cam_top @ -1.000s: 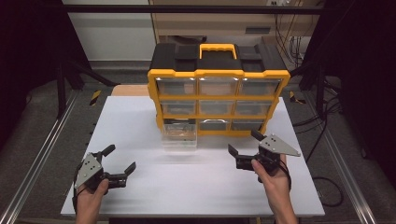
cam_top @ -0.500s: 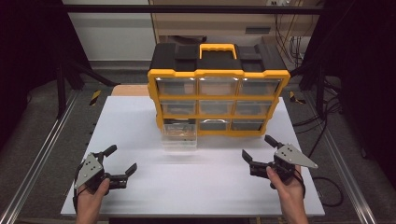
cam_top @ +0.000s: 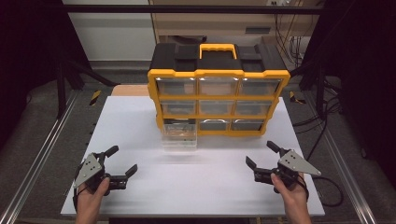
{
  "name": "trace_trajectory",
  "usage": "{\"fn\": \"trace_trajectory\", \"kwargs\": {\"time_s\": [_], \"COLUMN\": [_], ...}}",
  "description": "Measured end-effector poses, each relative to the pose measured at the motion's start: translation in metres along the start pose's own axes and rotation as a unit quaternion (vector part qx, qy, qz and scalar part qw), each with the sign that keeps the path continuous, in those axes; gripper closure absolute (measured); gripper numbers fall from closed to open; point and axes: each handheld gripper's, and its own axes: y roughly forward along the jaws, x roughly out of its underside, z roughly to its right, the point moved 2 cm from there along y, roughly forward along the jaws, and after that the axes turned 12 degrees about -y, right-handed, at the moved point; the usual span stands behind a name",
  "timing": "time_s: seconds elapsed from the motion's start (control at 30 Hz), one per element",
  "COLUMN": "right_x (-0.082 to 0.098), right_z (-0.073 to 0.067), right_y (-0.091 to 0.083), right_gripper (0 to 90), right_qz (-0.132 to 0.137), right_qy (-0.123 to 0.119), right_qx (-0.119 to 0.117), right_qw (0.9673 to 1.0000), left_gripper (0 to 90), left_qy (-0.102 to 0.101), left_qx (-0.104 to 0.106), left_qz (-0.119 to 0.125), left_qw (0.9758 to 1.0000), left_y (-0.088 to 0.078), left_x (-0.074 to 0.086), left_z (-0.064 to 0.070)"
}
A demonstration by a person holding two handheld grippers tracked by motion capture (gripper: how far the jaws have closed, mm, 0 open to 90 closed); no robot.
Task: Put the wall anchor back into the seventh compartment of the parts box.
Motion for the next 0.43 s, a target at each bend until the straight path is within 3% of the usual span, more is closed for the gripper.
{"fn": "trace_trajectory", "kwargs": {"time_s": [0.17,0.43], "right_x": [0.014,0.023], "right_z": [-0.005,-0.011], "right_y": [0.008,0.019], "right_gripper": [5.7,6.1], "right_qz": [0.024,-0.003], "right_qy": [0.014,-0.003], "right_qx": [-0.009,-0.016], "right_qw": [0.9996,0.9999], "left_gripper": [0.5,1.2], "left_qy": [-0.002,-0.004], "left_qx": [0.0,-0.004], "left_qz": [-0.003,-0.033], "left_qw": [1.0,0.9995], "left_y": [0.001,0.003], "left_x": [0.002,0.005], "left_z": [0.0,-0.001]}}
